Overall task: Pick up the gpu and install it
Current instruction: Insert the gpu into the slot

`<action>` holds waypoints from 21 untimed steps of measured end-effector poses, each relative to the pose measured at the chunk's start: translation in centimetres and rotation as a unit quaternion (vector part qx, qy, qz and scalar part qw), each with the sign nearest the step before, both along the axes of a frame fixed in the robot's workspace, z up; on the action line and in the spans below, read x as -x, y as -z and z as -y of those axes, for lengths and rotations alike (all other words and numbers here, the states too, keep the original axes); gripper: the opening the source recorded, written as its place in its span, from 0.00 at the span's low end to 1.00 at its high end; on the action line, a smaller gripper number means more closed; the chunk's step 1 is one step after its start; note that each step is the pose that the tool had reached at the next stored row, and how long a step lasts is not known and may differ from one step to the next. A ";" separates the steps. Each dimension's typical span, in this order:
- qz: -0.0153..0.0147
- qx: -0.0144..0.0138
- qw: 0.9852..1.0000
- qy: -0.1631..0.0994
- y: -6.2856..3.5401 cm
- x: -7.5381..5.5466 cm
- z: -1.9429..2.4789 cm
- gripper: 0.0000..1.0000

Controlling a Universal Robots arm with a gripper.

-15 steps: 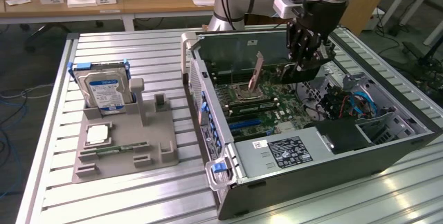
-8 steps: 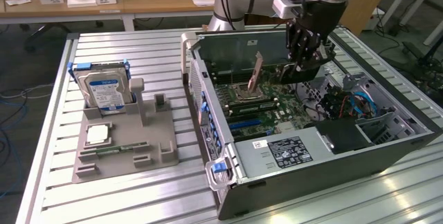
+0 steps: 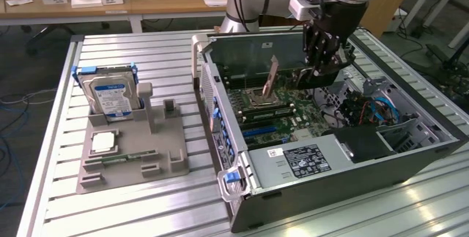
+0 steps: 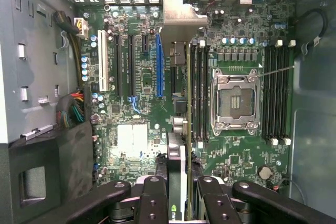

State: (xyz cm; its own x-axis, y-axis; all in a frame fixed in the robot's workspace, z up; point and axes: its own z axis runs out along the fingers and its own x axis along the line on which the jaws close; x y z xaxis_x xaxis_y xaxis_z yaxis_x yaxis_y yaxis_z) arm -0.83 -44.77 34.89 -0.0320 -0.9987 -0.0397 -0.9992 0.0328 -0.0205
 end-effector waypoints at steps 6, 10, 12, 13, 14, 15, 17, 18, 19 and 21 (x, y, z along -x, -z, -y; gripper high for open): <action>0.000 0.000 1.000 0.000 0.33 0.0 0.00 0.27; 0.000 0.000 1.000 0.000 0.34 0.0 0.00 0.27; 0.000 0.000 1.000 0.000 0.39 0.0 -0.01 0.27; 0.000 0.000 1.000 0.000 0.44 0.0 0.00 0.27; 0.000 0.000 1.000 0.000 0.48 0.0 0.00 0.27; 0.000 0.000 1.000 0.000 0.51 0.0 0.00 0.27; 0.000 0.000 1.000 0.000 0.56 0.0 0.00 0.27; 0.000 0.000 1.000 0.000 0.58 0.0 0.00 0.27; 0.000 0.000 1.000 0.000 0.62 0.0 0.00 0.27; 0.000 0.000 1.000 0.000 0.72 0.0 0.00 0.27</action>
